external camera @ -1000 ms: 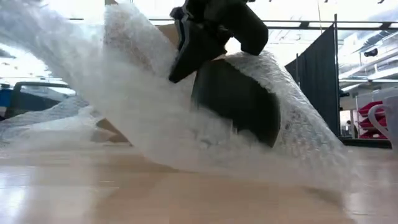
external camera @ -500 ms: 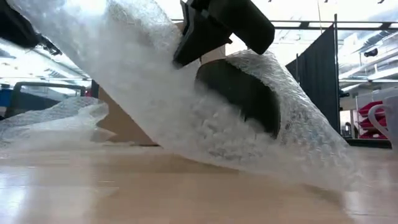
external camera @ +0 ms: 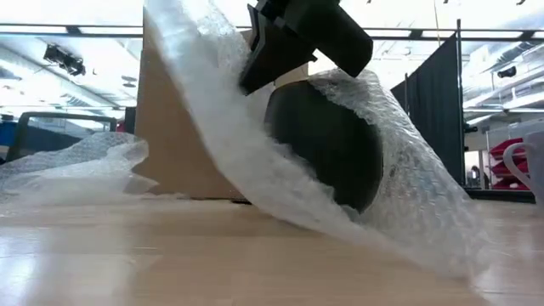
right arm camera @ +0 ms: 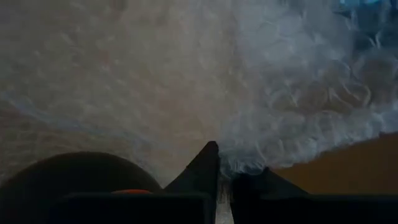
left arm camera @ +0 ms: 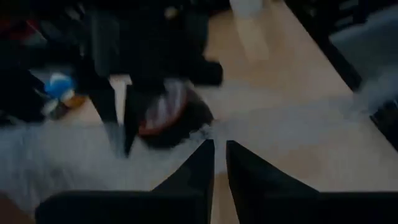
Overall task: Wrap mug
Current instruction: Wrap the orange mug with bubble wrap
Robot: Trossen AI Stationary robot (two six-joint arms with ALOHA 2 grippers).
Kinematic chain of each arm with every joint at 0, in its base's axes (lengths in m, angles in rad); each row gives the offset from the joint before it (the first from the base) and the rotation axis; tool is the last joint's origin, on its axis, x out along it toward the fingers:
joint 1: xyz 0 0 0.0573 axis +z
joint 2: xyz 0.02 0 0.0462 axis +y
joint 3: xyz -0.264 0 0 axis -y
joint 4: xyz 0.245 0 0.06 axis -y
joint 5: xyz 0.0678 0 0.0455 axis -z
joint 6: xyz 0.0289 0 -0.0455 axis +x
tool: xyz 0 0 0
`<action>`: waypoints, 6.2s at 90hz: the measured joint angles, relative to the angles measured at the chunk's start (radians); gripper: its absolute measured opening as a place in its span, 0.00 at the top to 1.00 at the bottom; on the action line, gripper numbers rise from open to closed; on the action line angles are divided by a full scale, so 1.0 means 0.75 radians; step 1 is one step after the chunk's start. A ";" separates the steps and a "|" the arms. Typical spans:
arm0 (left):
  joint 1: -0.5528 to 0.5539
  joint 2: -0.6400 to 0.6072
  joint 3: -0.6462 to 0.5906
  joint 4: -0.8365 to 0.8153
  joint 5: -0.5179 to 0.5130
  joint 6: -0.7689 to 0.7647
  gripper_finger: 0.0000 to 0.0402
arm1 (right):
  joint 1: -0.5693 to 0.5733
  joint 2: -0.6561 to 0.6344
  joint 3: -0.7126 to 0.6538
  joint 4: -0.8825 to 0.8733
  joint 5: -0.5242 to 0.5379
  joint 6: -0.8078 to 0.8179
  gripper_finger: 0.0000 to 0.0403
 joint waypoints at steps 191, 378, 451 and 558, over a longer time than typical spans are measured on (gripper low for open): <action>0.260 0.183 0.067 0.345 0.057 0.241 0.93 | -0.009 -0.183 0.021 -0.205 -0.533 0.270 0.97; 0.509 0.171 0.067 0.283 0.053 0.307 0.93 | 0.080 -0.149 0.158 -0.596 -0.606 0.990 0.74; 0.182 -0.275 0.070 -0.215 0.045 0.085 0.93 | -0.093 -0.148 -0.050 -0.394 -0.623 0.794 0.79; 0.357 -0.350 -0.506 -0.301 0.225 -0.529 0.64 | -0.086 -0.148 -0.050 -0.346 -0.606 0.799 0.81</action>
